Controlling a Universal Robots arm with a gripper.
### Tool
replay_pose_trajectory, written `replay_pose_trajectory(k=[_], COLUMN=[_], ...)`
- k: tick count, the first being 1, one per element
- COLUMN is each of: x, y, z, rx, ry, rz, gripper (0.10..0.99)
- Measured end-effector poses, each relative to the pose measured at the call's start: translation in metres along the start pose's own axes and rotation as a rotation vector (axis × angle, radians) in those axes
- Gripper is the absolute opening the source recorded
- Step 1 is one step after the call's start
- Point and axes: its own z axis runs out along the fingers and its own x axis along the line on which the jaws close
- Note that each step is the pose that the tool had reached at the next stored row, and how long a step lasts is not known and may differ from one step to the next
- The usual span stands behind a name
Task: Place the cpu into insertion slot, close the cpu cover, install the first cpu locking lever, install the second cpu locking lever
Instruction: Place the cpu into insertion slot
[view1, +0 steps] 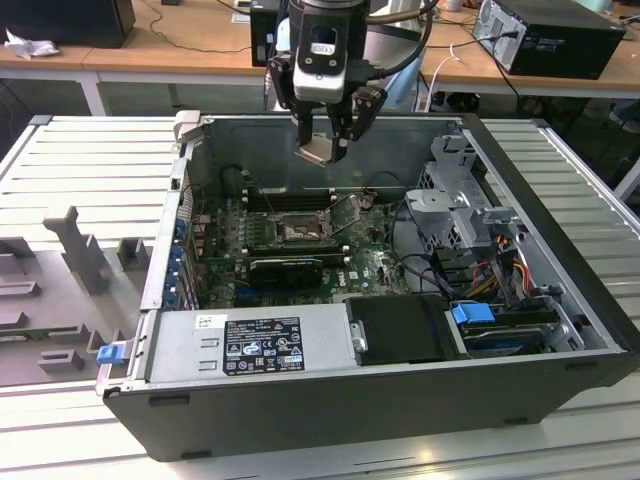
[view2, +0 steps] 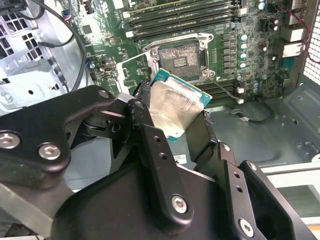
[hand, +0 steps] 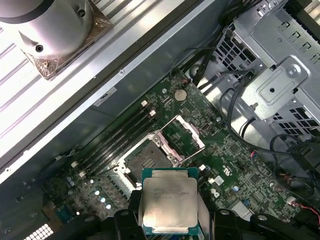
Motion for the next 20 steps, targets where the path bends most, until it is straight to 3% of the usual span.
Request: replay_pose_trajectory(k=[20], x=[-0.0001], y=[-0.0004], z=[0.0043], rx=[-0.002], ry=[-0.0058], rz=[0.070], gripper=[0.525])
